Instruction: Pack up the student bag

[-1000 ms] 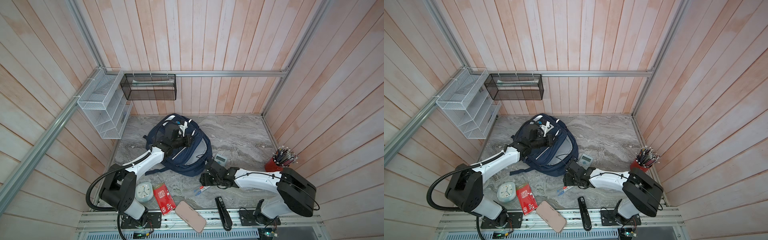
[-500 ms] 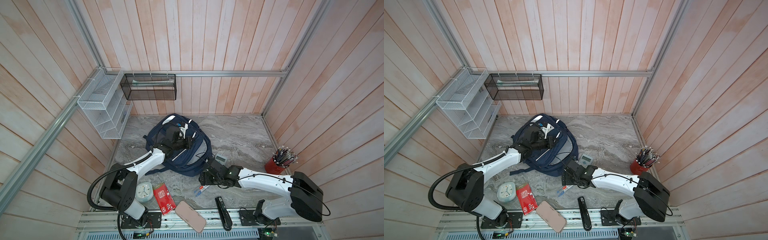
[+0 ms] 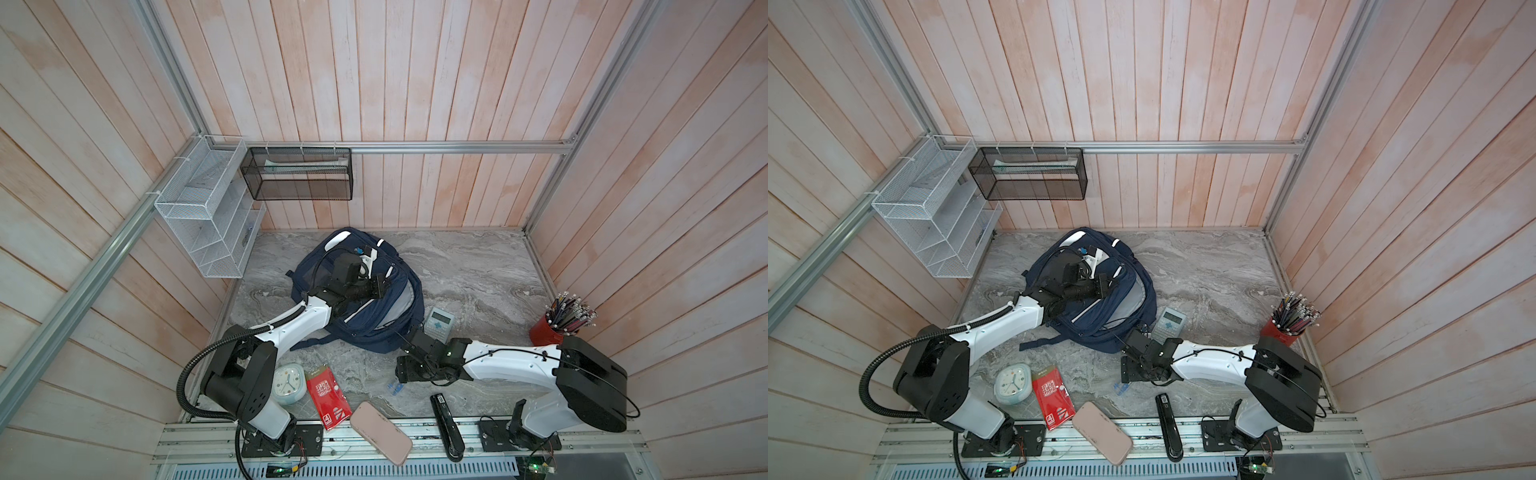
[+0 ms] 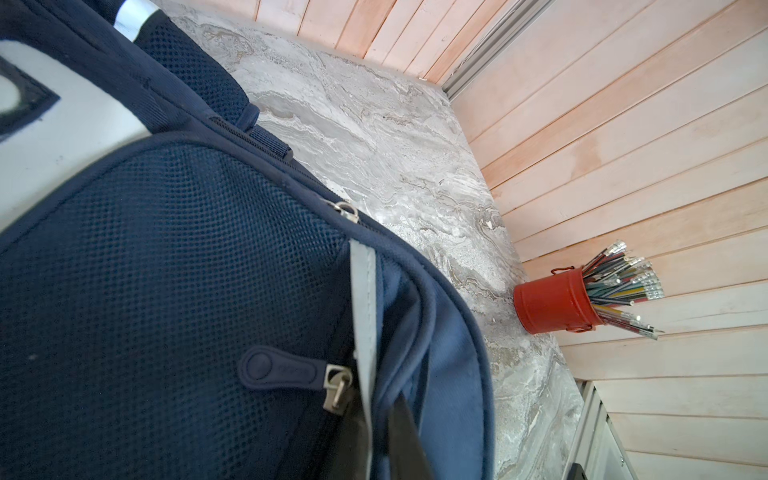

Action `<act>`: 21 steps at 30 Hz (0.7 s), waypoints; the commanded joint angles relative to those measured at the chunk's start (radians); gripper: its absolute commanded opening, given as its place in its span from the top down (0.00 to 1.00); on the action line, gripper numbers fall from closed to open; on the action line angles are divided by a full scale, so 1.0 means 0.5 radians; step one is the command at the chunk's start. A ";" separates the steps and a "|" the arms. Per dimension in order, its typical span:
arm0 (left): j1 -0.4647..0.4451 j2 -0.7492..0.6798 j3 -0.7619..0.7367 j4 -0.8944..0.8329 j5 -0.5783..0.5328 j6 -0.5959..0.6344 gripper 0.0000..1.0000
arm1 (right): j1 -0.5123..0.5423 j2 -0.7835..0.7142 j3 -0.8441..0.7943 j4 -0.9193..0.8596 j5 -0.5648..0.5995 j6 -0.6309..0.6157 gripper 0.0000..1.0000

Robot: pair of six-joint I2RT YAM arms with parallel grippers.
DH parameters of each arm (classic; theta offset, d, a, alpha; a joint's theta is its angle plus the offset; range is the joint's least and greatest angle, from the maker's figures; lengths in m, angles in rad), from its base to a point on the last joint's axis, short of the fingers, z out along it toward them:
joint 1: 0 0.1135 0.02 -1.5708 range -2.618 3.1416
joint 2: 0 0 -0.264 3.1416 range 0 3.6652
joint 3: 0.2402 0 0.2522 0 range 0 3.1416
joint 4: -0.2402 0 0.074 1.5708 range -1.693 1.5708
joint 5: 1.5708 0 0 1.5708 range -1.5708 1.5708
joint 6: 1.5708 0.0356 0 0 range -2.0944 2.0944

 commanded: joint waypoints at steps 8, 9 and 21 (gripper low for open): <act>0.019 0.001 -0.063 -0.166 -0.085 -0.067 1.00 | 0.079 0.391 0.351 0.207 0.151 -0.292 0.17; 0.017 0.003 -0.052 -0.197 -0.115 -0.056 1.00 | 0.124 0.440 0.415 0.111 0.221 -0.294 0.17; 0.020 0.010 -0.056 -0.152 -0.052 -0.082 1.00 | 0.353 0.490 0.208 -0.145 0.424 -0.278 0.58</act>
